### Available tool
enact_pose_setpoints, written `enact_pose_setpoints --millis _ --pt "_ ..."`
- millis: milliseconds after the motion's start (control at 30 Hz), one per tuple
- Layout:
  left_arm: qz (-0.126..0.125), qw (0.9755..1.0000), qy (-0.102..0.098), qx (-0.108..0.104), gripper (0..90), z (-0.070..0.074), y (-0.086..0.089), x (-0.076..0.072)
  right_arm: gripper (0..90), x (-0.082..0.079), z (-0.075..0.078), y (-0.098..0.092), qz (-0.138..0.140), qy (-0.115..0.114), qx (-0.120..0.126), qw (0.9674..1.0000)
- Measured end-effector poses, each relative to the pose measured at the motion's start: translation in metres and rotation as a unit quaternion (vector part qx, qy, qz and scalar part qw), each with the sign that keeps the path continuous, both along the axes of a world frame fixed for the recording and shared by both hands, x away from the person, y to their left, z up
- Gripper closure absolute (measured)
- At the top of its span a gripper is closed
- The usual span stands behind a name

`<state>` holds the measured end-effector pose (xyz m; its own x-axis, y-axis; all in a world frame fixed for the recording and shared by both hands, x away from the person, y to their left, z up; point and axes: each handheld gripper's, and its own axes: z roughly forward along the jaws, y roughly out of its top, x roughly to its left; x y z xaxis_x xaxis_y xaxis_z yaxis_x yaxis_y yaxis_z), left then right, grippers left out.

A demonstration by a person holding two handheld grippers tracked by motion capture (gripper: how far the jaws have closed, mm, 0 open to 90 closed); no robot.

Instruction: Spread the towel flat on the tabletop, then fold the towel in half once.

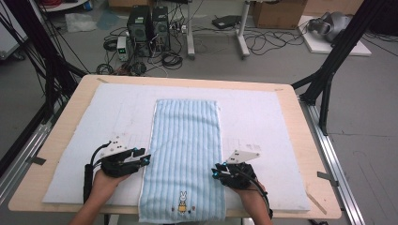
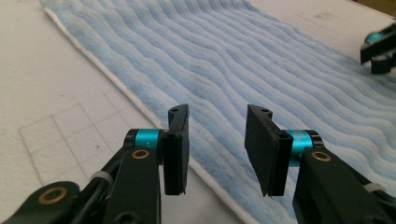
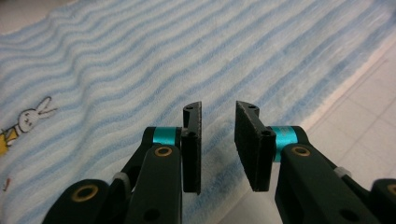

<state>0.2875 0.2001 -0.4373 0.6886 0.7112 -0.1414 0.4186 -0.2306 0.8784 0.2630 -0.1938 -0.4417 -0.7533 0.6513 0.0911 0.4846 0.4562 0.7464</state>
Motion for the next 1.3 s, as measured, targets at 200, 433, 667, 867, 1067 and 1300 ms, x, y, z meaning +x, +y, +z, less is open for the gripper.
enact_pose_setpoints --millis 200,433,667,867,1067,1300 --pt "0.014 0.9998 0.000 -0.011 57.2 0.003 0.004 0.015 72.4 -0.005 -0.001 0.002 0.032 0.007 -0.034 0.9989" --pt "0.038 0.9984 -0.011 -0.040 39.1 0.008 0.009 0.030 56.2 0.003 0.003 -0.007 0.022 -0.001 0.004 0.9998" --pt "0.055 0.9959 -0.041 -0.058 23.4 0.011 0.019 0.036 23.9 0.025 0.026 -0.036 -0.110 -0.076 0.039 0.9902" --pt "0.060 0.9955 -0.044 -0.058 20.8 0.012 0.025 0.036 11.8 0.035 0.029 -0.055 -0.181 -0.099 0.041 0.9776" --pt "0.061 0.9958 -0.041 -0.055 20.8 0.011 0.024 0.035 11.5 0.035 0.029 -0.060 -0.177 -0.100 0.036 0.9784" --pt "0.064 0.9958 -0.036 -0.055 20.8 0.009 0.023 0.038 11.3 0.033 0.029 -0.065 -0.181 -0.099 0.040 0.9776"
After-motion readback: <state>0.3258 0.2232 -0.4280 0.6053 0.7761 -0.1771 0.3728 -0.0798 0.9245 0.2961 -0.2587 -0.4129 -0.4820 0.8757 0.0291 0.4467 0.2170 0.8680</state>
